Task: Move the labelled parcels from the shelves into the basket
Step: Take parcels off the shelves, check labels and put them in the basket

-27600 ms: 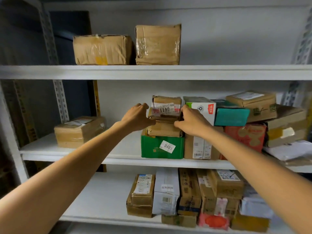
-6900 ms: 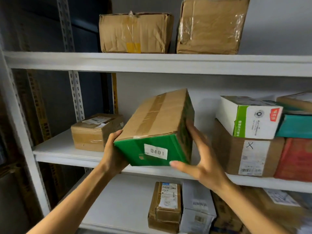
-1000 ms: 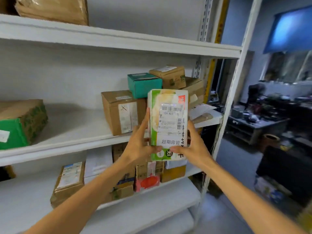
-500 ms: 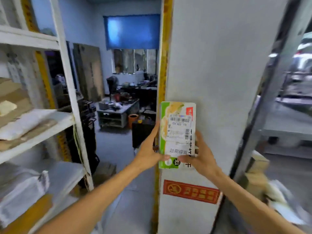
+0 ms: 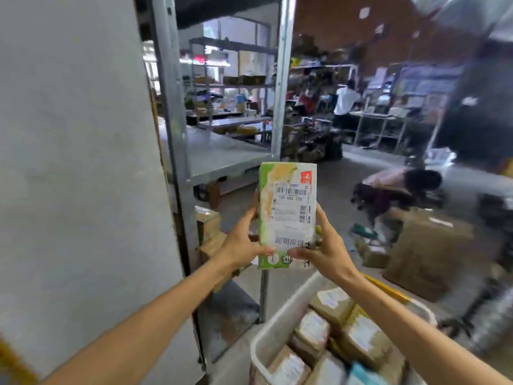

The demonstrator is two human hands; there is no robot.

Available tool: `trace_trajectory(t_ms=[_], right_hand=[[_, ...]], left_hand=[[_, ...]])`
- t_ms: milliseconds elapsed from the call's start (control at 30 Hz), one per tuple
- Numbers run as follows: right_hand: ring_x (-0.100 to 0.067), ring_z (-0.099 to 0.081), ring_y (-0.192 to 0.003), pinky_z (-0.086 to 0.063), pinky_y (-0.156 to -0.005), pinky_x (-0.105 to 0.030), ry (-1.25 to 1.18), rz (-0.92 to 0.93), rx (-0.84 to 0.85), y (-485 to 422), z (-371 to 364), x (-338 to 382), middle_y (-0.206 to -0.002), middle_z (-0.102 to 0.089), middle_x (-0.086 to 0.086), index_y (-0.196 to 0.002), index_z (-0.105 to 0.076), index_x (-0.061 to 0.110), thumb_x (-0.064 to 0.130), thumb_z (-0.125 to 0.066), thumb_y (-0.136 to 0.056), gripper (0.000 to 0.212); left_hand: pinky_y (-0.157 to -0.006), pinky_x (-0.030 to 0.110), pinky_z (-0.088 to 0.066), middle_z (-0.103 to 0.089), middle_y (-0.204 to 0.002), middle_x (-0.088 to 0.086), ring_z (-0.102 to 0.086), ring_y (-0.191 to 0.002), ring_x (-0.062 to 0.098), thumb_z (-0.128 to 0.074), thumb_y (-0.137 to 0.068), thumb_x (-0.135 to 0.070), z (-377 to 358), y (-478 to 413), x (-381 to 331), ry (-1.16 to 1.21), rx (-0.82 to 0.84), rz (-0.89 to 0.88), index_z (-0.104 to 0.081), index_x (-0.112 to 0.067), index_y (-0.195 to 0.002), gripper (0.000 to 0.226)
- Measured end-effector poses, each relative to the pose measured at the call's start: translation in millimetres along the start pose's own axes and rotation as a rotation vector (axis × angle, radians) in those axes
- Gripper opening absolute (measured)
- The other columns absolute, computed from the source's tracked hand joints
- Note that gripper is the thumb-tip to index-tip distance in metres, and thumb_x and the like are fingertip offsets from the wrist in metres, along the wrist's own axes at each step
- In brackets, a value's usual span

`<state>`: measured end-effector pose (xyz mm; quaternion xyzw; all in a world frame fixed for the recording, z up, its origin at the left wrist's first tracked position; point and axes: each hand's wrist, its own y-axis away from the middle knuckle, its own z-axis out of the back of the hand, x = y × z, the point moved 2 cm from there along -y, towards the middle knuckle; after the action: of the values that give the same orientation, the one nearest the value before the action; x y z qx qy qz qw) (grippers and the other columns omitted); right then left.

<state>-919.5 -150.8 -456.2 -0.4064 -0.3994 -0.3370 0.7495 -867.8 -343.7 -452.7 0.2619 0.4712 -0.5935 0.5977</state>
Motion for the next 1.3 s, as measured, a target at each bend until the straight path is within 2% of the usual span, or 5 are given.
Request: trace_trajectory(t_ms=[167, 300, 567, 733, 1300], right_hand=[[-0.006, -0.064, -0.109, -0.06, -0.079, -0.036, 0.137, -0.131, -0.237, 20.7, 65.2, -29.1, -0.124, -0.063, 0.015, -0.15, -0.026, 0.033, 0.003, -0.086, -0.065, 0.108], [-0.004, -0.062, -0.11, -0.059, -0.084, -0.039, 0.197, -0.235, -0.385, 37.4, 91.7, -43.2, -0.127, -0.062, 0.015, -0.15, -0.023, 0.039, 0.007, -0.087, -0.065, 0.111], [0.004, -0.061, -0.107, -0.055, -0.076, -0.018, 0.214, -0.424, -0.5, 56.0, 96.0, -99.2, -0.129, -0.059, 0.015, -0.15, -0.025, 0.03, 0.01, -0.086, -0.067, 0.105], [-0.009, -0.058, -0.119, -0.055, -0.091, -0.043, 0.143, -0.58, -0.462, 74.2, 85.0, -174.1, -0.13, -0.056, 0.021, -0.147, -0.026, 0.039, 0.031, -0.084, -0.059, 0.106], [-0.003, -0.05, -0.121, -0.048, -0.077, -0.007, -0.19, -1.187, -0.478, 214.1, -53.2, -432.7, -0.128, -0.051, 0.022, -0.142, -0.03, 0.039, 0.003, -0.081, -0.071, 0.095]], left_hand=[[-0.094, 0.001, -0.035, -0.044, -0.14, -0.008, -0.039, -0.128, -0.001, -0.089, -0.057, -0.011, -77.7, -53.7, -14.5, 0.143, 0.304, -0.142, -0.022, -0.021, -0.151, 0.116], [-0.101, 0.025, -0.046, -0.045, -0.143, -0.007, -0.041, -0.13, 0.004, -0.088, -0.051, -0.031, -123.8, -79.7, -12.9, 0.222, 0.49, -0.179, -0.021, -0.035, -0.145, 0.115], [-0.087, 0.024, -0.054, -0.043, -0.14, -0.013, -0.044, -0.125, 0.003, -0.078, -0.067, 0.007, -190.2, -107.9, 27.8, 0.263, 0.749, -0.078, -0.009, -0.038, -0.152, 0.118], [-0.076, 0.026, -0.058, -0.041, -0.138, -0.017, -0.051, -0.12, 0.009, -0.074, -0.069, 0.011, -236.4, -95.2, 85.7, 0.283, 0.796, 0.115, -0.016, -0.046, -0.144, 0.11], [-0.083, 0.022, -0.054, -0.041, -0.139, -0.017, -0.048, -0.122, 0.01, -0.065, -0.084, 0.004, -368.9, 8.1, 362.8, 0.02, 1.033, 0.697, -0.015, -0.044, -0.148, 0.094]])
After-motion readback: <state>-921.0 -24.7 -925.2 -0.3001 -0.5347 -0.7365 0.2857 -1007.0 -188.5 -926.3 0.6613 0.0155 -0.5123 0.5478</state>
